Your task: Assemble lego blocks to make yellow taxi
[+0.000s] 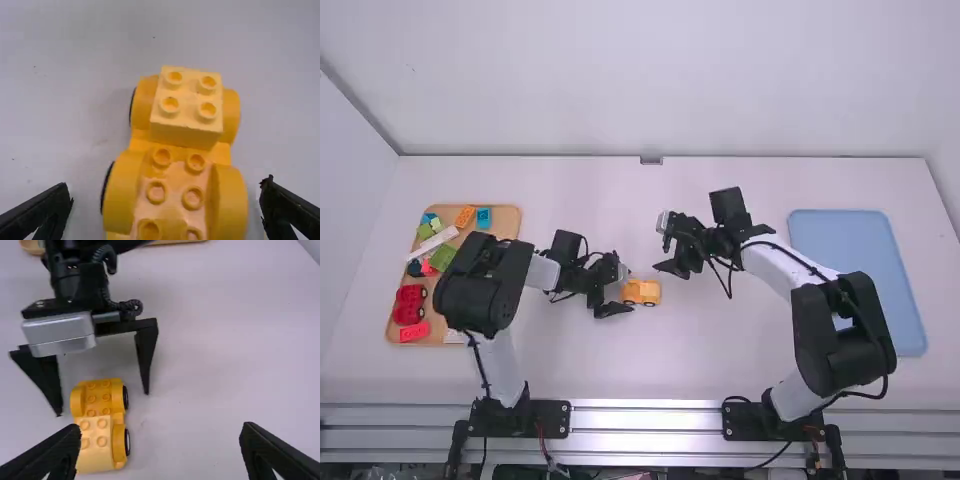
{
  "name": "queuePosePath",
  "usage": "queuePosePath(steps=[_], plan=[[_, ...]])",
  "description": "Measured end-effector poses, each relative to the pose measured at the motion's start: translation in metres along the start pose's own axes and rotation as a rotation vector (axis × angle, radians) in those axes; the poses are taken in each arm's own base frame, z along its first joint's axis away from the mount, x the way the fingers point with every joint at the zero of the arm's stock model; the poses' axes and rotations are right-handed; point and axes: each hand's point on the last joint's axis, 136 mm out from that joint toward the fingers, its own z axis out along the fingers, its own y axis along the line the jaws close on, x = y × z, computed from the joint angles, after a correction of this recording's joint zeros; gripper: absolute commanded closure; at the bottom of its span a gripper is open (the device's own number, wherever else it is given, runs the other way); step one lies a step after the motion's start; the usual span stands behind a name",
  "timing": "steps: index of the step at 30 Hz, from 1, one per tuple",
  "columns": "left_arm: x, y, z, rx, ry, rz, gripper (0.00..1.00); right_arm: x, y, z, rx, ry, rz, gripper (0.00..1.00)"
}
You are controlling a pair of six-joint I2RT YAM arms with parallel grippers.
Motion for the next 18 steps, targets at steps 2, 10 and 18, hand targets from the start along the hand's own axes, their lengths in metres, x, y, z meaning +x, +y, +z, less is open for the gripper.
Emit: queuePosePath(steps=[2, 10, 18], plan=[[-0.013, 0.0, -0.011, -0.012, -0.004, 0.004, 0.01, -0.001, -0.003, 0.0, 0.011, -0.003, 0.002, 0.05], [-0.087, 0.026, -0.112, -0.321, -0.019, 0.033, 0.01, -0.021, -0.02, -0.001, 0.074, -0.069, 0.024, 0.01], [-0.129, 0.041, -0.222, -0.789, -0.047, -0.126, 0.01, -0.098, -0.022, -0.001, 0.03, -0.134, -0.029, 0.01]])
